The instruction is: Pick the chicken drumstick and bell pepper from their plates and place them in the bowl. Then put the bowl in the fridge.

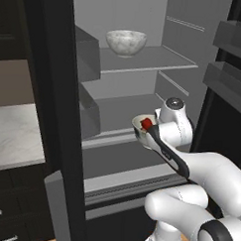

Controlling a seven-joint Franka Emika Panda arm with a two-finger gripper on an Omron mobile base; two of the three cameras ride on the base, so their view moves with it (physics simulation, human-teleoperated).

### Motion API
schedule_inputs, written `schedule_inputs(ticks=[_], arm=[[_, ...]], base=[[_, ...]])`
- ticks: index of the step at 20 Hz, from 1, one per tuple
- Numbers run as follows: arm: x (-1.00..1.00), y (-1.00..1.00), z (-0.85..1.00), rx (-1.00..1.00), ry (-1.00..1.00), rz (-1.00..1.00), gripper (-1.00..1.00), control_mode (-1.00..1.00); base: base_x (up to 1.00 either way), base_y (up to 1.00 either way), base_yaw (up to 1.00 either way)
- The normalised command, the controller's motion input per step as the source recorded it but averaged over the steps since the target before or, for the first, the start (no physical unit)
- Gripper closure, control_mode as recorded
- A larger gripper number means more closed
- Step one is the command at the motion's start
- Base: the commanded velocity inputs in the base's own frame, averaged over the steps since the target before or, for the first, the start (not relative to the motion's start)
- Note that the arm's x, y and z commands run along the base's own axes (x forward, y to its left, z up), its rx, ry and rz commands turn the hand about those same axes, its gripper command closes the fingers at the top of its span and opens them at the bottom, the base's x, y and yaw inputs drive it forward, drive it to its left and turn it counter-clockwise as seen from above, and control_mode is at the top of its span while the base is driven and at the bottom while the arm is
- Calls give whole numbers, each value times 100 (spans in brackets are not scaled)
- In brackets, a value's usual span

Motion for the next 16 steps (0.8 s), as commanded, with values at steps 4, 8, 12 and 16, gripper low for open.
schedule_inputs(ticks=[4,8,12,16], arm=[[0,0,0,0,0,0,100,-100],[0,0,0,0,0,0,100,-100],[-11,0,-1,0,-4,2,100,-100],[-13,6,14,0,-29,1,100,-100]], base=[[0,0,0],[0,0,0],[0,0,0],[0,0,0]])
